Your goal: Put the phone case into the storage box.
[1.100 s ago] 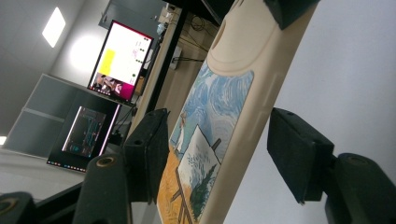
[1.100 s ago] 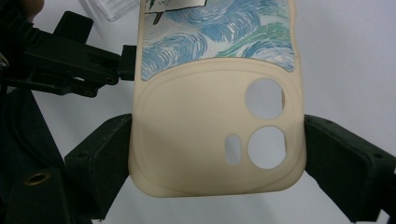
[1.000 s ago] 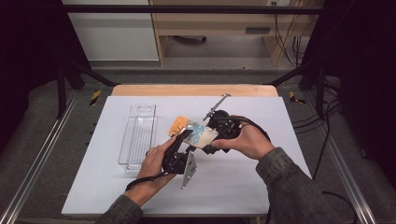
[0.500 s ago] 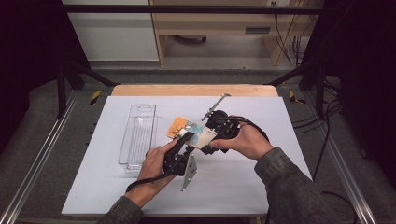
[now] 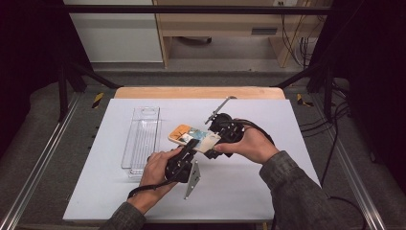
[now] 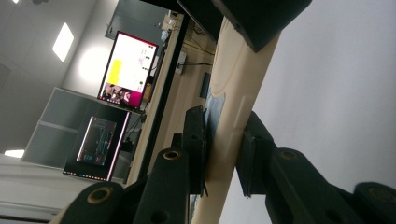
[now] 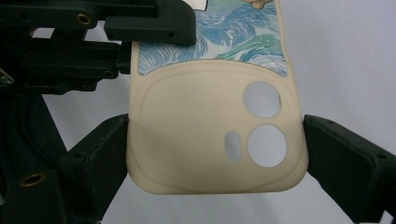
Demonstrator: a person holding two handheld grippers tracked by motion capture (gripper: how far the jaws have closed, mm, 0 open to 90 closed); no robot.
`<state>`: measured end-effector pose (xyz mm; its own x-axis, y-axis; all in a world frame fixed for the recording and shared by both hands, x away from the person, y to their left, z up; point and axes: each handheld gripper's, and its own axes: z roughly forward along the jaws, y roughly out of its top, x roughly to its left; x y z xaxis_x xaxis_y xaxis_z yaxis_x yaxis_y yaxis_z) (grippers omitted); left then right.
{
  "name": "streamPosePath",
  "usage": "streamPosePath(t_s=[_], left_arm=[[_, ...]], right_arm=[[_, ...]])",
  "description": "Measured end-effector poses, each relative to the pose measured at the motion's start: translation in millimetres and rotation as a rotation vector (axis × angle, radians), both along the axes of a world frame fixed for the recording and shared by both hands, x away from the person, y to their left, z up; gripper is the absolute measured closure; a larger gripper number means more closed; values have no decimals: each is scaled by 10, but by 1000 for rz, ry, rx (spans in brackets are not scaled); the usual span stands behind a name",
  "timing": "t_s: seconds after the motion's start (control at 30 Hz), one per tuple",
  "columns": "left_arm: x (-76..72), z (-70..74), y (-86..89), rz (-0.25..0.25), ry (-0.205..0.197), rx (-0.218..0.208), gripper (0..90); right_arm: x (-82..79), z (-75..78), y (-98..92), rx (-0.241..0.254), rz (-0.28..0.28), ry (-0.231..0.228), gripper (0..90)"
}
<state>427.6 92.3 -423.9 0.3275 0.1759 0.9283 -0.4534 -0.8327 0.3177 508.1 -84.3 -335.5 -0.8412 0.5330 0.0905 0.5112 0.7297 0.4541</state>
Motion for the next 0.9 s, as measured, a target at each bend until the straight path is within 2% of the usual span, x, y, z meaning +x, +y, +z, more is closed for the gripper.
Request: streamPosePath(t_s=[0.1, 0.2, 0.3, 0.33, 0.43, 0.57, 0.9], left_arm=[[-2, -4, 10, -4, 3, 5, 776], [1, 4, 13, -6, 15, -9, 789], [6, 7, 13, -5, 19, -13, 791], [15, 5, 17, 0, 27, -16, 791], [21, 5, 24, 3, 30, -18, 791], [44, 26, 52, 15, 45, -43, 791], [118, 94, 133, 57, 101, -130, 791]], right_arm=[[3, 8, -5, 5, 0, -5, 110], [-23, 13, -6, 5, 8, -44, 104], [-34, 3, -12, 9, 7, -54, 102], [-50, -2, -23, 6, 12, -78, 89], [-66, -1, -46, 21, 6, -85, 72], [-96, 2, -116, 37, -5, -113, 66], [-186, 5, -343, 142, -74, -174, 63]])
